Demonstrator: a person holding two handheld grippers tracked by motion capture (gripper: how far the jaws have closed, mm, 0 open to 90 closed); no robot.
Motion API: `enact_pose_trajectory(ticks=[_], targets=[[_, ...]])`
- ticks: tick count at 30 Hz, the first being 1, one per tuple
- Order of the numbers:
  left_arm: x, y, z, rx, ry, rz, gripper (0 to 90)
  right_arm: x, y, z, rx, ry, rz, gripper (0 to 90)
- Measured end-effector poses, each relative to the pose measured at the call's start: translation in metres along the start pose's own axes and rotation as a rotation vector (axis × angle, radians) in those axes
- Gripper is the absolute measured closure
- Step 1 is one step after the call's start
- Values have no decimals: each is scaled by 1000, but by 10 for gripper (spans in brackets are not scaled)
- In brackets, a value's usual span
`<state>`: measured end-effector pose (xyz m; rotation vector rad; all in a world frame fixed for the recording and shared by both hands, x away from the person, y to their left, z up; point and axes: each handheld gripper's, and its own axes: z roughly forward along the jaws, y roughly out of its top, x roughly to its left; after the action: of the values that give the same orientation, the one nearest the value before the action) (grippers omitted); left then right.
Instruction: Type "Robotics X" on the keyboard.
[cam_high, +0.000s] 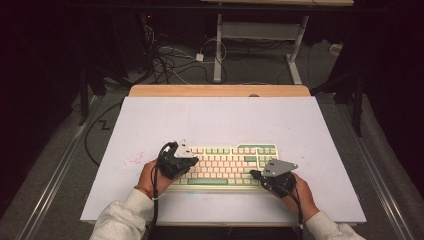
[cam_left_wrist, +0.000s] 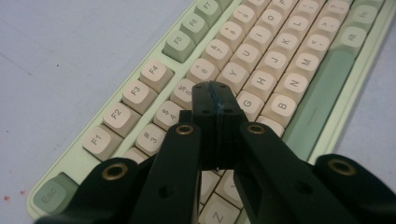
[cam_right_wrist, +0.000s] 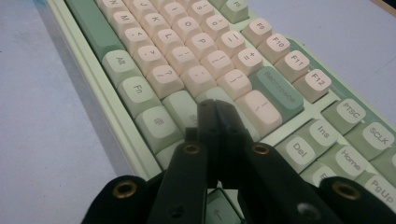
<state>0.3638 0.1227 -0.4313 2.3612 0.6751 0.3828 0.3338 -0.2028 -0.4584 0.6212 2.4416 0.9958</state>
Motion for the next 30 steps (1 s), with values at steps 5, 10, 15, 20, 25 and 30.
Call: enact_pose_trajectory(ticks=[5, 10, 15, 20, 25, 30], targets=[[0, 3, 8, 24, -7, 3, 879, 0, 0, 0, 1, -4, -8, 898], [1, 2, 12, 36, 0, 0, 879, 1, 0, 0, 1, -6, -10, 899], [2, 3, 16, 43, 8, 3, 879, 1, 1, 0, 3, -7, -13, 898], [2, 2, 18, 47, 13, 5, 879, 1, 1, 0, 3, -8, -11, 899], [1, 2, 18, 45, 13, 10, 878, 1, 0, 0, 3, -8, -15, 898], [1, 2, 20, 46, 15, 10, 878, 1, 0, 0, 1, -7, -12, 898]])
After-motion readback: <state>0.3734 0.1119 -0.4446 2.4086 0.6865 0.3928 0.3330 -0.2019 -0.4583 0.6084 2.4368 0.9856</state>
